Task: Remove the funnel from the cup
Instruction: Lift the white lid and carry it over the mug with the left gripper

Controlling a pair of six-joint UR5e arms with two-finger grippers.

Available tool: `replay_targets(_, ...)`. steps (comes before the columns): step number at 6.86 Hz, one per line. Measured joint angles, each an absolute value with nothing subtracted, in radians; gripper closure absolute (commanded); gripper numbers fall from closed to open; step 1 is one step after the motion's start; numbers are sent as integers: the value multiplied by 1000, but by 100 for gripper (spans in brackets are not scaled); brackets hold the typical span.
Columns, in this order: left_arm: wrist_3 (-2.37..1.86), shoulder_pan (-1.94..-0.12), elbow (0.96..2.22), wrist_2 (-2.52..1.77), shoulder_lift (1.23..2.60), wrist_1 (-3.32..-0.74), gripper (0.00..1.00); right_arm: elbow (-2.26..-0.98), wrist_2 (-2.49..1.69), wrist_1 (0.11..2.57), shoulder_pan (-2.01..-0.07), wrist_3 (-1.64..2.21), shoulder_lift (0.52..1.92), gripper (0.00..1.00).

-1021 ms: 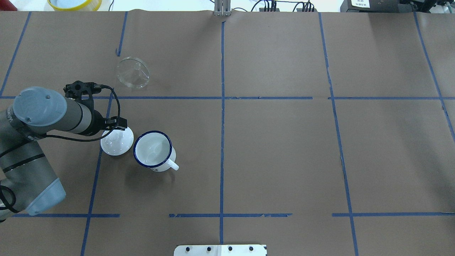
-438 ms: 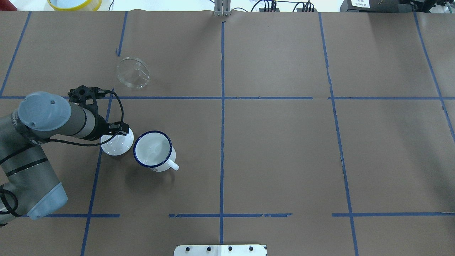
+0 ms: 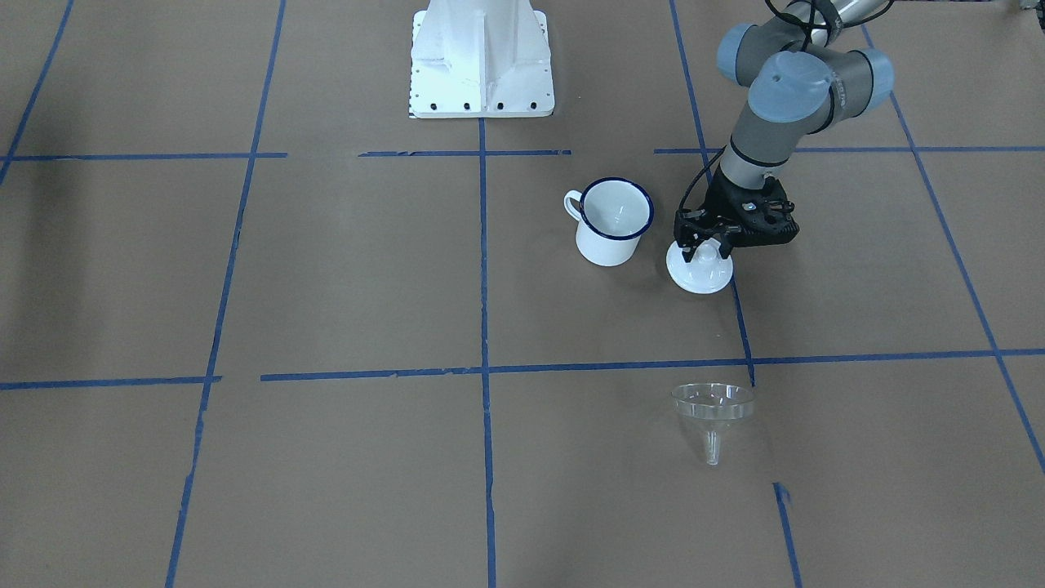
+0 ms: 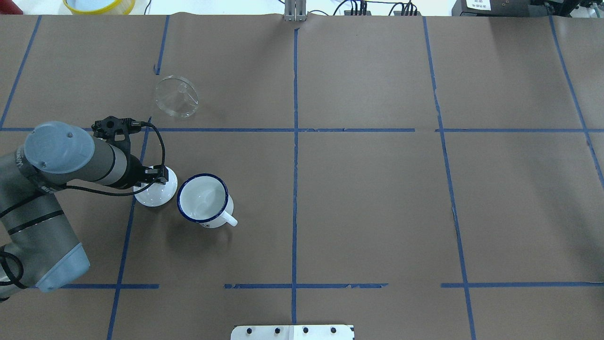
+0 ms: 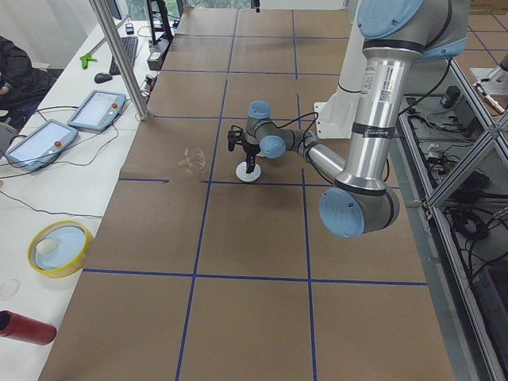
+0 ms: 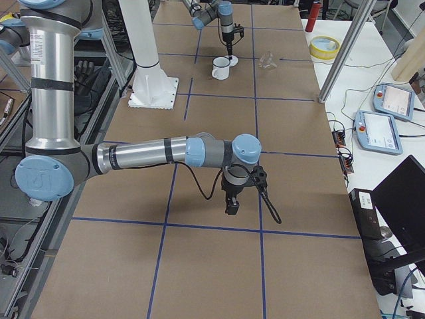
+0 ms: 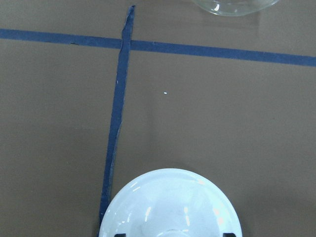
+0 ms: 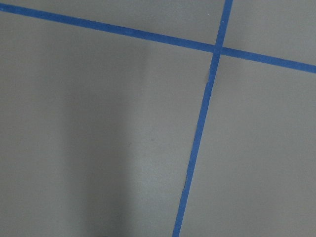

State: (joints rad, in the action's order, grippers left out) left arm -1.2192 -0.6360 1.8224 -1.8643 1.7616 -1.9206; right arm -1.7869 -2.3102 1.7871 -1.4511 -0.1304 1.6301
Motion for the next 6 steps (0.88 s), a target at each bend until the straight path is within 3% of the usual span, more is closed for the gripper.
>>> replay_targets(2, -1218, -639, 1830, -1869, 1759, -1920, 75, -1787, -2310, 1787, -1451, -130, 1630, 0)
replay_targets(4, -1214, -643, 1838, -1870, 1757, -1919, 100, -1787, -2310, 1787, -1451, -130, 1631, 0)
replay_targets(6, -1213, -650, 1871, -1873, 1756, -1881, 100, -1787, -2310, 1787, -1451, -130, 1631, 0)
